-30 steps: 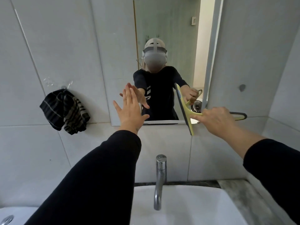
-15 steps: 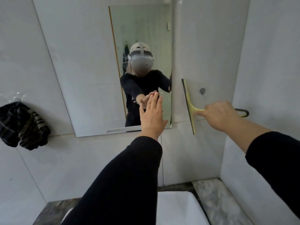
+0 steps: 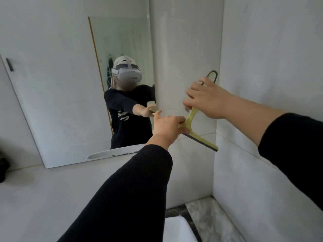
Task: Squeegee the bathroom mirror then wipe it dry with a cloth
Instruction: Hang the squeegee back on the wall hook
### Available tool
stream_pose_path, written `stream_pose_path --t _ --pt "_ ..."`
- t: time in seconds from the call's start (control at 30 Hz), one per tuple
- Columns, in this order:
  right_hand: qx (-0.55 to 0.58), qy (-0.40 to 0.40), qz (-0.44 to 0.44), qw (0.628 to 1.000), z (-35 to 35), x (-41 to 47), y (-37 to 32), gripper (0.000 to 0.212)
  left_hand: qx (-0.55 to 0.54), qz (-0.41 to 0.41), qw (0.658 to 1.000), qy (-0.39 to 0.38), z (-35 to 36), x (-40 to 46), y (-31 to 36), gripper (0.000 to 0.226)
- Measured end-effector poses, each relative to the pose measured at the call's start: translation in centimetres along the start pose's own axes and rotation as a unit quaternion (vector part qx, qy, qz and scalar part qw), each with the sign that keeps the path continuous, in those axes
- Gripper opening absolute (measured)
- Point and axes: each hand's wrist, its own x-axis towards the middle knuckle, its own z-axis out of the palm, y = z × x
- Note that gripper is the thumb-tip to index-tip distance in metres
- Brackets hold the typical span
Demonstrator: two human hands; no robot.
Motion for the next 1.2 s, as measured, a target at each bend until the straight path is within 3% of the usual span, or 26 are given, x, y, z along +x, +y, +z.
stream_pose_path --t 0.1,0.17,0.27,0.37,0.53,0.8,1.2 --pt "0.051 0.081 0.095 0.991 0.4 0.5 0.7 0.042 -0.053 -0.037 0.998 0.005 -0.1 0.3 0.9 0.024" --pt "0.188 0.102 0.214 0.953 0.3 0.5 0.2 0.054 -0.101 -0.057 0.993 -0.008 0.4 0.3 1.3 0.026" --pt "0.444 0.122 0.371 0.806 0.2 1.0 -1.4 0.064 -0.148 -0.082 0.985 -0.044 1.8 0.0 1.9 0.026" --pt "0.553 0.113 0.483 0.669 2.1 1.6 -3.0 0.064 -0.165 -0.101 0.98 -0.053 3.6 -0.1 2.4 0.024" --pt "0.577 0.094 0.555 0.592 5.9 2.1 -6.1 0.051 -0.169 -0.132 0.975 -0.056 6.7 0.4 2.6 0.018" --pt "0.534 0.048 0.571 0.622 10.4 2.7 -8.2 0.046 -0.147 -0.158 0.973 -0.079 10.7 1.4 2.5 0.019" --pt "0.533 0.057 0.548 0.642 12.9 2.1 -11.0 0.042 -0.152 -0.181 0.969 -0.076 14.5 1.1 1.8 0.016"
